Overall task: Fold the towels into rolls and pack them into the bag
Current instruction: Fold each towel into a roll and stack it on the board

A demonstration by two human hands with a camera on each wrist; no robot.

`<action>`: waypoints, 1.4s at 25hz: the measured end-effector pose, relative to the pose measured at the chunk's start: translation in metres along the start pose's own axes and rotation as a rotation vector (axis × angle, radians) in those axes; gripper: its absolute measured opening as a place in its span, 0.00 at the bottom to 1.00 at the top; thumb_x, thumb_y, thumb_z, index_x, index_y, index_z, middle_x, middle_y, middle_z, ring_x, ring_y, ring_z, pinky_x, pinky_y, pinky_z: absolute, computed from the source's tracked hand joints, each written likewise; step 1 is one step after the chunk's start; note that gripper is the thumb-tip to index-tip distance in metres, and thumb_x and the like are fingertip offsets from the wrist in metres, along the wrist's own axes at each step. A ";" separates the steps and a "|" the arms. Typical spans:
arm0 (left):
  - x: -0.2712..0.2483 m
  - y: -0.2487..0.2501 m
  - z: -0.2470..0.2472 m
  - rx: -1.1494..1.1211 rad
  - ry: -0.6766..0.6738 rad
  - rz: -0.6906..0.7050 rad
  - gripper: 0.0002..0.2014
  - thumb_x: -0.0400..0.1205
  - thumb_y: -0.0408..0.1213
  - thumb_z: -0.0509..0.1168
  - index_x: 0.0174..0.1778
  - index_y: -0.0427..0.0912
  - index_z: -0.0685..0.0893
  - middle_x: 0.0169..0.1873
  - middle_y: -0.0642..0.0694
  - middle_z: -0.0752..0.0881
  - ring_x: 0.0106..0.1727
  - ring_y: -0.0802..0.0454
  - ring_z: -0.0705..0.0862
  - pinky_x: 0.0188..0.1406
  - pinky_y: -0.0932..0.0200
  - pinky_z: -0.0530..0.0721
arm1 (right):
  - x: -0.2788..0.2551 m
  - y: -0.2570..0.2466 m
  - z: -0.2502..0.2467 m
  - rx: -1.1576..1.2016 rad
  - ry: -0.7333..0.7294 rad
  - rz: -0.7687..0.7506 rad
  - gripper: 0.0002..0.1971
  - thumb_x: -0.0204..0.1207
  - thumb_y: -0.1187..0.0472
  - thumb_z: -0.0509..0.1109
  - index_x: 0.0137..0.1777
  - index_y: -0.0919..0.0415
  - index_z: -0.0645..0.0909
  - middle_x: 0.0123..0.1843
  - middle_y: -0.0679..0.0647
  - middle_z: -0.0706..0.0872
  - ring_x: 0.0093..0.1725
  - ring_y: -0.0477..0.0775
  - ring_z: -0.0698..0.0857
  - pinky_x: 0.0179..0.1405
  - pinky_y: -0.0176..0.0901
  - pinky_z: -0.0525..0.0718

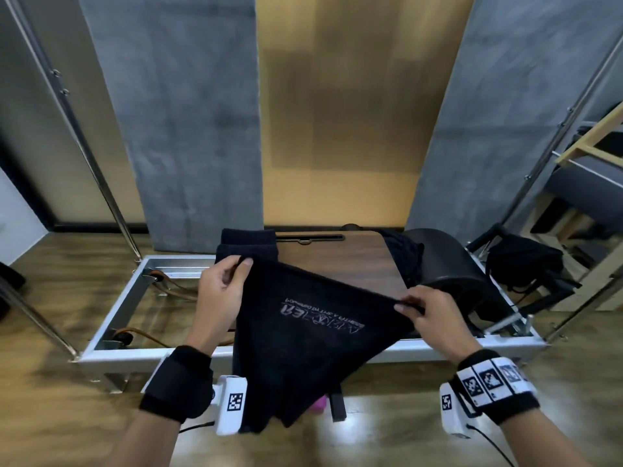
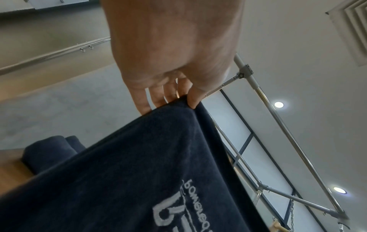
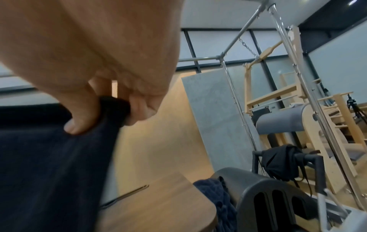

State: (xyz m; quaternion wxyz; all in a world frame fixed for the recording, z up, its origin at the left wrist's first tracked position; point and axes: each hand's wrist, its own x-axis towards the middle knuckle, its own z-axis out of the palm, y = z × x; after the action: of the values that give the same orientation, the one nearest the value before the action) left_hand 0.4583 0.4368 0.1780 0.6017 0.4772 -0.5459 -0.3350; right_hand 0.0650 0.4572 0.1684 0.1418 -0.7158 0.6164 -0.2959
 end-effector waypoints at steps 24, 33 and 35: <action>0.155 -0.095 0.114 -0.222 0.271 -0.395 0.04 0.88 0.35 0.70 0.50 0.39 0.89 0.32 0.37 0.93 0.29 0.42 0.92 0.17 0.64 0.79 | 0.199 0.085 0.028 0.874 0.338 0.488 0.06 0.91 0.58 0.67 0.57 0.60 0.78 0.41 0.69 0.94 0.34 0.68 0.94 0.29 0.50 0.92; 0.261 -0.191 0.188 -0.257 0.453 -0.617 0.06 0.92 0.31 0.64 0.52 0.32 0.80 0.46 0.24 0.92 0.45 0.35 0.96 0.33 0.54 0.94 | 0.351 0.155 0.100 0.999 0.262 0.697 0.06 0.85 0.67 0.73 0.47 0.64 0.81 0.43 0.75 0.92 0.42 0.68 0.96 0.38 0.45 0.94; 0.271 -0.215 0.197 -0.221 0.470 -0.674 0.07 0.93 0.32 0.64 0.52 0.32 0.79 0.45 0.23 0.91 0.43 0.35 0.96 0.31 0.53 0.94 | 0.371 0.174 0.119 0.994 0.224 0.792 0.07 0.84 0.68 0.74 0.45 0.65 0.80 0.43 0.78 0.91 0.42 0.70 0.95 0.35 0.45 0.93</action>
State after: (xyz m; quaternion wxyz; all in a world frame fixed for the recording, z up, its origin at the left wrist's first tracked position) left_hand 0.3397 0.0764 0.0572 0.6143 0.6249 -0.1679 -0.4515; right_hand 0.0214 0.0444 0.0683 0.4896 -0.2478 0.6344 -0.5444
